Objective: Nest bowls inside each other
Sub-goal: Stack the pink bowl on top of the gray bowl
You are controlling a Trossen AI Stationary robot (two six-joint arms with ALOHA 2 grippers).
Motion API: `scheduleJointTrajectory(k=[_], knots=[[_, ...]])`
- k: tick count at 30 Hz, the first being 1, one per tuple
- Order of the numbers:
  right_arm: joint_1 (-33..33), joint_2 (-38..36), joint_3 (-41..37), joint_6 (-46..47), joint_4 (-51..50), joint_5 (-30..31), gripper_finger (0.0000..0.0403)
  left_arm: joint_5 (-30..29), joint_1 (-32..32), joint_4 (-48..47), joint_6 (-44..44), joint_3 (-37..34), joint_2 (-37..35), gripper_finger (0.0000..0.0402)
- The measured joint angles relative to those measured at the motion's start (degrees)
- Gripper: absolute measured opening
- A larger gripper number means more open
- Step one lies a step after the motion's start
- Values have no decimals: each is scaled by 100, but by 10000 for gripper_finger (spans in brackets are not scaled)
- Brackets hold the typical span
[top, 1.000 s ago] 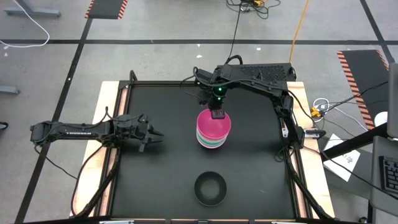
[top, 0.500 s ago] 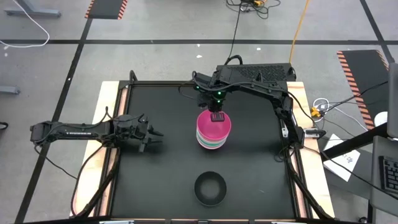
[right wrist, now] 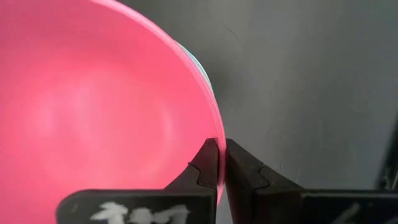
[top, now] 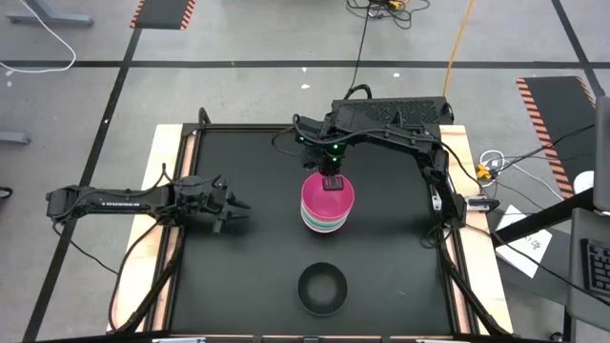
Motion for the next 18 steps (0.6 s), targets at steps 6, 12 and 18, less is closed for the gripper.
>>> scheduleJointTrajectory(k=[6, 12, 18], knots=[[0, 0, -1, 190, -4, 232, 2, 0, 0, 0, -19, 0, -1, 131], [-107, 2, -2, 372, 20, 583, 2, 0, 0, 0, -70, 0, -1, 131], [-165, 2, -2, 483, 20, 598, 2, 0, 0, 0, -83, 0, 0, 131]])
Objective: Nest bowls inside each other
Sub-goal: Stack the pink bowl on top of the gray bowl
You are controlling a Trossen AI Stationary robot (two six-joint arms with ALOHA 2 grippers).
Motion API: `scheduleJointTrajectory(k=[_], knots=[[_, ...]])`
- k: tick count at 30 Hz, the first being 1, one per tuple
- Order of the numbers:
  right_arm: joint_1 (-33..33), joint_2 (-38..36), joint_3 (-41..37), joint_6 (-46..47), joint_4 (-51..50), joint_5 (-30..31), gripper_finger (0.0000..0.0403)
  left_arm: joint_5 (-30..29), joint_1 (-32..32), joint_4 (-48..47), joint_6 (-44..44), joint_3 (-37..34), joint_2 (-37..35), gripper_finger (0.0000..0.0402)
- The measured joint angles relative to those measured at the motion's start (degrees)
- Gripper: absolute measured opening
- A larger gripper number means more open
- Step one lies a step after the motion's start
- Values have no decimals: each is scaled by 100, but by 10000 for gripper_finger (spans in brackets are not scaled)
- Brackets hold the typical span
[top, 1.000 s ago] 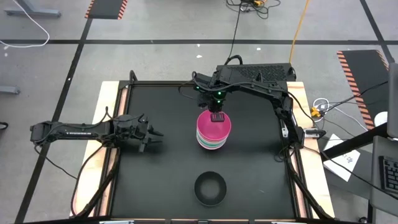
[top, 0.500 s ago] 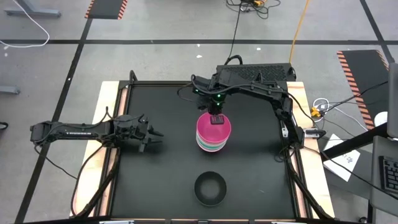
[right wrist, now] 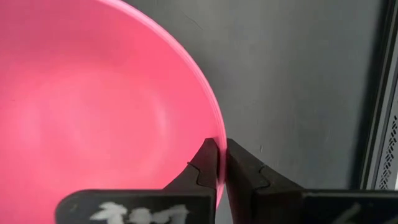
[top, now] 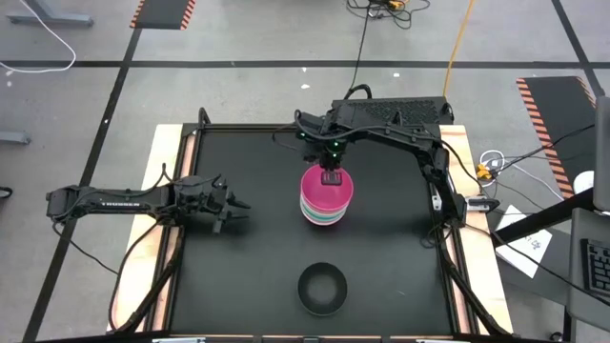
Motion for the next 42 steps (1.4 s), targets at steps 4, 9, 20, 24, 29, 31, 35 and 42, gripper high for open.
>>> scheduleJointTrajectory(k=[4, 9, 20, 24, 29, 31, 35, 42], knots=[[-3, 0, -1, -17, 10, 1, 2, 0, 0, 0, 0, 0, 1, 131], [-3, 0, -1, -21, 15, -3, 2, 0, 0, 0, 0, 0, -1, 131], [-6, 0, -3, -58, 66, -27, 2, 0, 0, 0, 0, 0, -1, 131], [-6, 2, -3, -69, 85, -26, 6, 0, 0, 0, 0, 0, 0, 131], [-8, 9, -3, -67, 99, -12, 13, 0, 0, 0, 0, 0, -1, 131], [-6, 9, -3, -67, 126, -31, 14, 1, 0, 0, 0, 0, -1, 131], [-6, 9, -3, -67, 133, -105, 15, 2, 0, 0, 0, 0, -1, 131], [-3, -1, -8, -134, 129, -165, 16, 2, 0, -4, 0, 0, 0, 131]])
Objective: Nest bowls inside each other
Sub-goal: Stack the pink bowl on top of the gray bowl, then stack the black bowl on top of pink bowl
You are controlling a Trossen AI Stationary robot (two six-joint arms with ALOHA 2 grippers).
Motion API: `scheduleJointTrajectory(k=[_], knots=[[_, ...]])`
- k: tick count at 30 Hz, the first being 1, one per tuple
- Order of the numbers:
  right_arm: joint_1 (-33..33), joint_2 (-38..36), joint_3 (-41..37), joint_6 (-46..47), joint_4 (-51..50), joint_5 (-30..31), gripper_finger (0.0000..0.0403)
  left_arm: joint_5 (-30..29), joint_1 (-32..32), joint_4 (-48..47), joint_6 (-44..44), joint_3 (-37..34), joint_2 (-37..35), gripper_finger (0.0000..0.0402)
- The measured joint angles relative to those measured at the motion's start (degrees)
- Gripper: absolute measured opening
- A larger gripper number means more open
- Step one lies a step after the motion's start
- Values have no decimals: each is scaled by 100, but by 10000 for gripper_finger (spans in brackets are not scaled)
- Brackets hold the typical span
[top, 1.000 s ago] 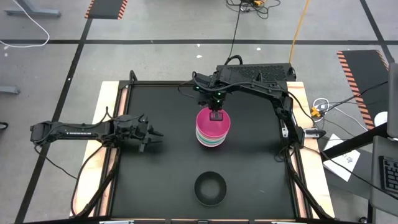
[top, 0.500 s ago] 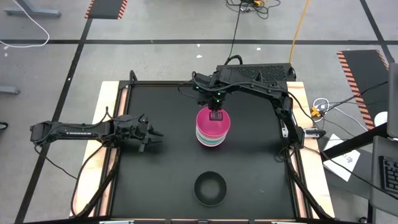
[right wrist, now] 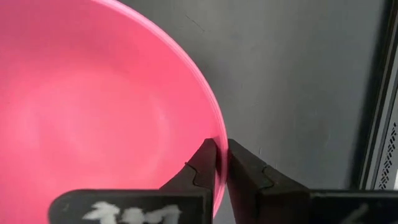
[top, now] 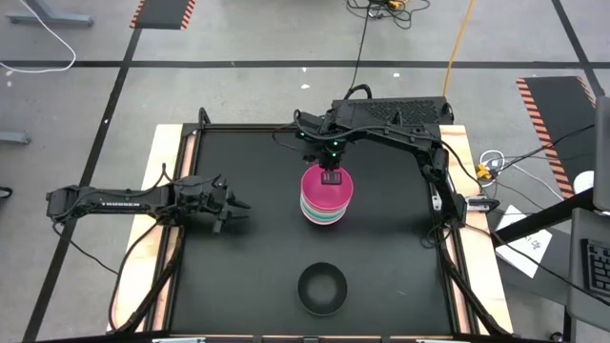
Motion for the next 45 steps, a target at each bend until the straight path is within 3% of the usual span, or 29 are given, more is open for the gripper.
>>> scheduleJointTrajectory(k=[14, 26, 33, 40, 45], knots=[[4, -128, -11, 104, 310, 5, 97, 0, 0, -50, -17, 0, 1, 131], [4, -489, -4, -40, 469, -4, 112, 0, 0, -144, -22, 0, -1, 131], [11, -1348, 0, 123, 831, -104, 112, 64, 0, -134, -21, 0, 1, 131], [259, -2373, -53, 640, 1029, -1060, 112, 133, -2, -52, -19, 0, 0, 131], [777, -3348, -1039, 826, 1424, -1058, 112, 462, -50, 275, 117, 0, -1, 131]])
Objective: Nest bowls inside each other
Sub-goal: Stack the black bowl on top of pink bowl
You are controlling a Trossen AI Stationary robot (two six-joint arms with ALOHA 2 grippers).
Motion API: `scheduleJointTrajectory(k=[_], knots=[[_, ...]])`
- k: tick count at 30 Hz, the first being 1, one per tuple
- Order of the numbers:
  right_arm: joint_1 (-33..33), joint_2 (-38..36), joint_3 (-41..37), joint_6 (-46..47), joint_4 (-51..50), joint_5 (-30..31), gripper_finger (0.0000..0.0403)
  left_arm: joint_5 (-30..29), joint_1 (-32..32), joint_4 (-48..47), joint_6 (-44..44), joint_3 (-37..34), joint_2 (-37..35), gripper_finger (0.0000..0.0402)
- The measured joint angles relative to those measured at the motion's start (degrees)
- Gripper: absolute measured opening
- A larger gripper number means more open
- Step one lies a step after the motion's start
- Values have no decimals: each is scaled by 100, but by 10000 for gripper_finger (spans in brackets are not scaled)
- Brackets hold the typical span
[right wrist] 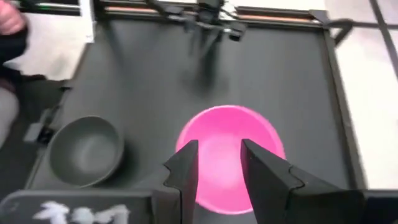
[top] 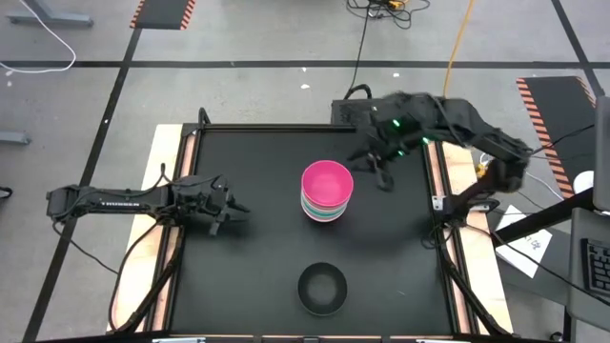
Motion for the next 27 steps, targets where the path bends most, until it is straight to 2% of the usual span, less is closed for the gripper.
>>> scheduleJointTrajectory(k=[4, 8, 13, 17, 22, 27], knots=[[328, -1052, -1614, 244, 620, 0, 112, 42, -125, 206, 40, 0, 0, 131], [542, -2325, -3611, 547, 1417, 9, 112, 97, -296, 371, 42, 0, 0, 131], [880, -3920, -6110, 1288, 3315, -5, 112, 60, -468, 403, 40, 0, 0, 131], [1200, -4873, -7776, 1804, 4736, -14, 112, 42, -588, 418, 18, 0, 0, 131], [1477, -5385, -8955, 2098, 5835, -5, 112, -82, -766, 513, -81, 0, 0, 131], [1628, -5403, -9203, 1907, 5869, 31, 112, -221, -907, 508, -102, 0, 0, 131]])
